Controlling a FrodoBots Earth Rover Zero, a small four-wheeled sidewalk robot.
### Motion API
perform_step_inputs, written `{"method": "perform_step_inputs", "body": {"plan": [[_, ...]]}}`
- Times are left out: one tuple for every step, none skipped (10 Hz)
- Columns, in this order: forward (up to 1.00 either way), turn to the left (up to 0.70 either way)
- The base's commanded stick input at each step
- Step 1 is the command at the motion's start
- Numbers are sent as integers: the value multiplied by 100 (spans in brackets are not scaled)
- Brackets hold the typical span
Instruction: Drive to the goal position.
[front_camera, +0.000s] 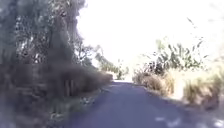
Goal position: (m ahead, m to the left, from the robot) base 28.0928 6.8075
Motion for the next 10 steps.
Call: {"method": "perform_step_inputs", "body": {"plan": [[100,-11],[100,0],[100,0],[100,0],[100,0],[100,0],[100,0],[100,0],[100,0],[100,0]]}}
